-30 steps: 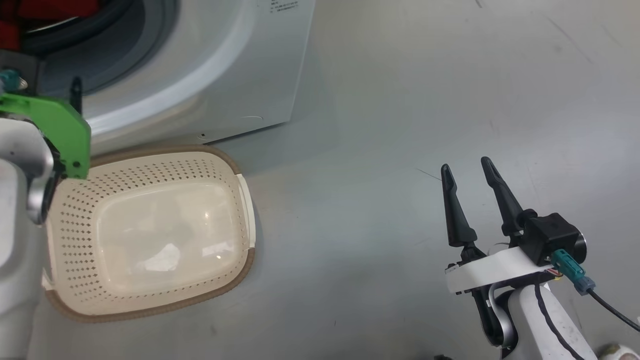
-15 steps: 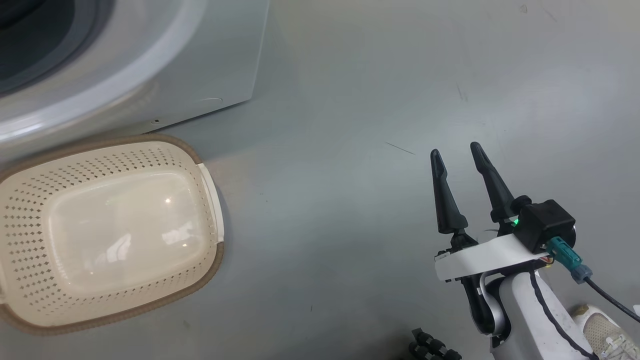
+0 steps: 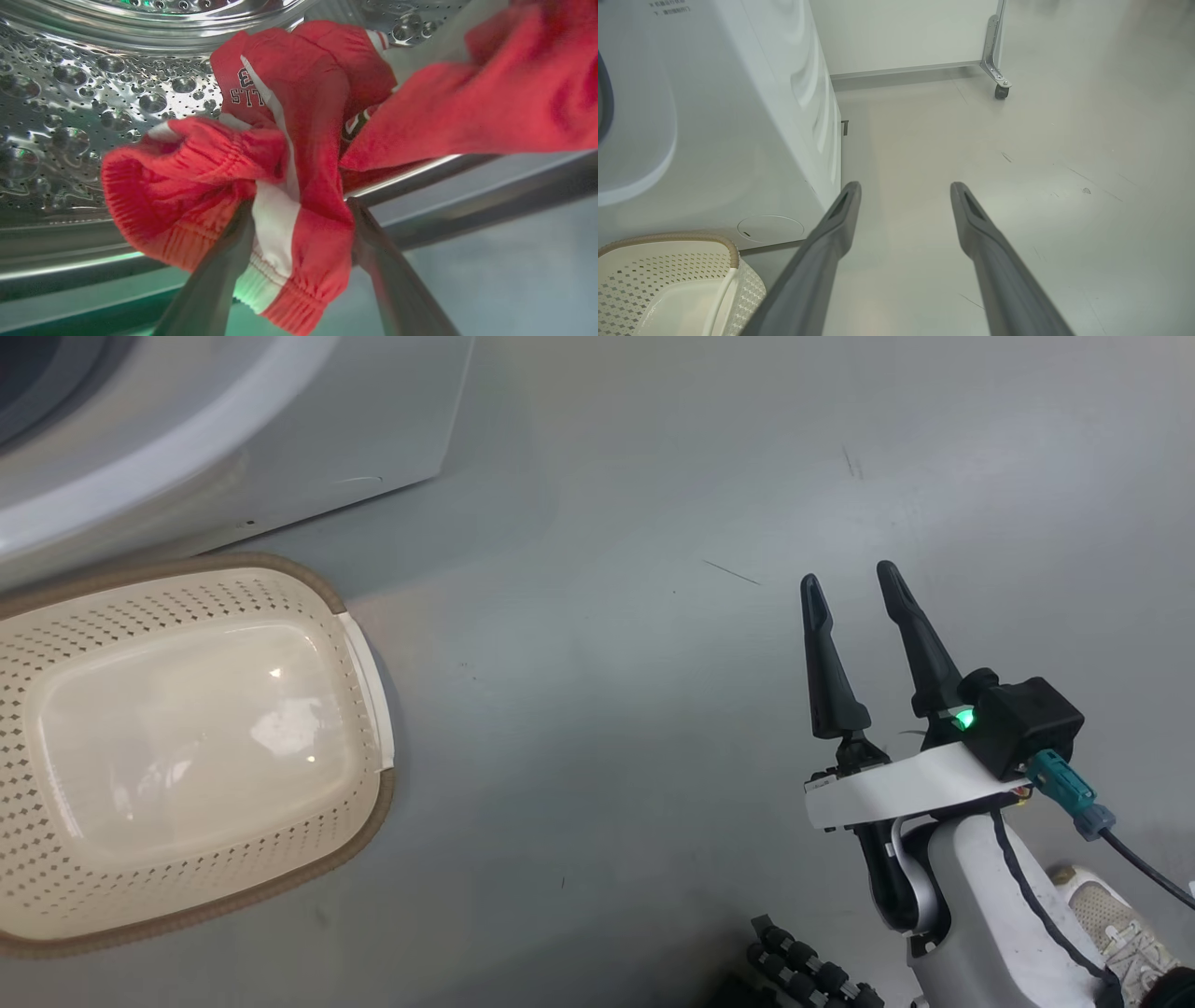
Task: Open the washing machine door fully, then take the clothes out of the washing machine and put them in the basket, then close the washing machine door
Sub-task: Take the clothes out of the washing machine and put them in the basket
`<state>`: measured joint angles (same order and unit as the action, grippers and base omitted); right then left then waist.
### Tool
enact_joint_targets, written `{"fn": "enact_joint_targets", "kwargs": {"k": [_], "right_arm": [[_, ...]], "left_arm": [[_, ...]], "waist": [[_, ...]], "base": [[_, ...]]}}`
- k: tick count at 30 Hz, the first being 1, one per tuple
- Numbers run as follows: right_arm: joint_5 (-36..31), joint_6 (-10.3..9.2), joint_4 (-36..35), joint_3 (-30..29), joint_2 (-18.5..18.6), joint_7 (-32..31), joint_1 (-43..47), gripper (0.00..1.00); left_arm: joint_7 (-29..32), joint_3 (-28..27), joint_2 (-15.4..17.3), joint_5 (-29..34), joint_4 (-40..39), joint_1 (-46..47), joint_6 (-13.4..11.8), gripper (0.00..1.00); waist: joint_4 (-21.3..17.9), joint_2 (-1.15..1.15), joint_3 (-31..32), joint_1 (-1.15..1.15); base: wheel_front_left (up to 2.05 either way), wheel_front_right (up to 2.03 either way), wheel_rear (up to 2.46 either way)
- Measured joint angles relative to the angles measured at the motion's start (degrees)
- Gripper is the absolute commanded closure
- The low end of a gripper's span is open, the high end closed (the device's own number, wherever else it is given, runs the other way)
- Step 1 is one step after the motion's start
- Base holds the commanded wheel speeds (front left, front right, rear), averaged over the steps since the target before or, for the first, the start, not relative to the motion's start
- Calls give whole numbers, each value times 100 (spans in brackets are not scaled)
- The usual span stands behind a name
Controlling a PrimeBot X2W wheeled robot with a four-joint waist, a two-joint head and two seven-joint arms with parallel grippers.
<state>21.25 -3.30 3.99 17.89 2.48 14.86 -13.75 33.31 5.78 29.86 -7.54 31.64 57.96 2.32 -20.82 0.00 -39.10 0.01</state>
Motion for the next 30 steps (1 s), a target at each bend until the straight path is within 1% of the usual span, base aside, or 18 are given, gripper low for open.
{"fn": "enact_joint_targets", "kwargs": {"k": [1, 2, 4, 6, 13, 17, 19, 23, 30], "right_arm": [[20, -33, -11, 3, -1, 0, -21, 0], [37, -37, -26, -2, -1, 0, -32, 0], [43, -37, -26, 0, -1, 0, -53, 0], [48, -38, -29, -2, 1, 0, -73, 0], [52, -40, -26, 9, -1, 0, -137, 0], [52, -46, -22, 10, 0, 0, -167, 0], [52, -87, -19, 7, 0, 0, -201, 0], [33, -90, -13, -71, 1, 0, -230, 0], [-73, -91, 38, -137, 2, 0, -246, 0]], "left_arm": [[23, -16, 2, -7, 7, 19, -1, 41], [53, -26, -1, -26, 22, 48, -2, 52], [100, -48, -2, -52, 68, 81, -9, 67], [148, -71, -11, -108, 112, 106, -9, 100], [198, -137, -9, -147, 140, 176, -12, 100], [99, -231, -14, -213, 76, 232, -54, 100], [1, -294, -49, -285, 16, 252, -62, 100], [-271, -387, -202, -454, -112, 282, -102, 100], [-936, -502, -415, -566, -376, 234, -108, 100]], "waist": [[-2, 0, -20, 0], [-2, 0, -37, 0], [2, 0, -60, 0], [17, 0, -77, 0], [46, 0, -113, 0], [70, 0, -131, 0], [87, 0, -137, 0], [147, 0, -143, 0], [314, 0, -75, -1]], "base": [[0, 0, 0], [0, 0, 0], [0, 0, 0], [0, 0, 0], [0, 0, 0], [0, 0, 0], [0, 0, 0], [0, 0, 0], [0, 0, 0]]}}
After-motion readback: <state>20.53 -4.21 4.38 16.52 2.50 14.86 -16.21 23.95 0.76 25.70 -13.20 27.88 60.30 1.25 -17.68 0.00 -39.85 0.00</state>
